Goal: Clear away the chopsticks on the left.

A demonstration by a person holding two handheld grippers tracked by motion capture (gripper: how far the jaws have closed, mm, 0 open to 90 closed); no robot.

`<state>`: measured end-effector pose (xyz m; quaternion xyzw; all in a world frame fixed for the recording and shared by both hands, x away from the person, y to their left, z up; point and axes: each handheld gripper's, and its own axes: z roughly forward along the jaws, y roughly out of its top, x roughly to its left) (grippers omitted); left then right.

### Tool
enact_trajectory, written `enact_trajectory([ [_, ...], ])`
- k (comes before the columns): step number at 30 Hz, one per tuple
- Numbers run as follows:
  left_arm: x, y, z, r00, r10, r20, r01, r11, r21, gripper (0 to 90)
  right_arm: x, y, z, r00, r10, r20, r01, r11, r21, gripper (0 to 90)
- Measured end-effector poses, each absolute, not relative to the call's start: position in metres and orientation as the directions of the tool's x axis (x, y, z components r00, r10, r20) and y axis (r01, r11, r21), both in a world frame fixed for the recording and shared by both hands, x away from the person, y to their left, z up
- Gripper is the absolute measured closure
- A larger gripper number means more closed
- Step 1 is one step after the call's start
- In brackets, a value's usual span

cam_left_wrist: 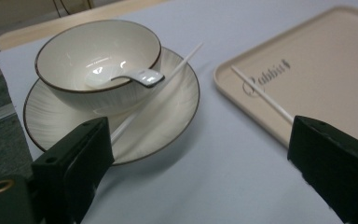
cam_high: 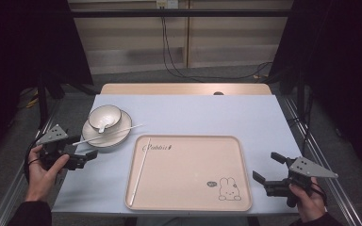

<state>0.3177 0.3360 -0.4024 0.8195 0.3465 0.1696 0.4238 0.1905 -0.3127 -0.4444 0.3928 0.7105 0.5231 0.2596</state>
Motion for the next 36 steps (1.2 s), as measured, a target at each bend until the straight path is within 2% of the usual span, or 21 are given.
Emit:
enact_trajectory([
  [7, 0.339, 0.346, -0.413, 0.730, 0.683, -0.008, 0.416, -0.435, 0.799, 7.1, 0.190, -0.313, -0.444, -0.560, 0.827, 0.037, 0.283, 0.149, 0.947, 1.8],
  [13, 0.360, 0.347, -0.421, 0.734, 0.677, -0.045, 0.448, -0.434, 0.782, 9.8, 0.190, -0.312, -0.445, -0.560, 0.827, 0.044, 0.288, 0.144, 0.947, 1.8],
  [18, 0.374, 0.344, -0.429, 0.762, 0.647, -0.028, 0.423, -0.464, 0.778, 23.3, 0.191, -0.312, -0.445, -0.561, 0.827, 0.043, 0.286, 0.145, 0.947, 1.9],
  [20, 0.378, 0.346, -0.432, 0.778, 0.628, 0.010, 0.396, -0.503, 0.768, 33.8, 0.191, -0.313, -0.445, -0.561, 0.827, 0.044, 0.287, 0.144, 0.947, 1.9],
  [24, 0.386, 0.348, -0.441, 0.789, 0.614, 0.002, 0.410, -0.529, 0.743, 45.5, 0.190, -0.314, -0.445, -0.562, 0.826, 0.045, 0.289, 0.145, 0.946, 1.8],
  [31, 0.394, 0.346, -0.447, 0.786, 0.618, 0.024, 0.412, -0.552, 0.725, 59.4, 0.190, -0.314, -0.445, -0.561, 0.826, 0.045, 0.291, 0.146, 0.945, 1.8],
  [36, 0.399, 0.338, -0.448, 0.804, 0.594, 0.031, 0.407, -0.587, 0.699, 64.9, 0.190, -0.314, -0.445, -0.557, 0.829, 0.048, 0.292, 0.142, 0.946, 1.9],
])
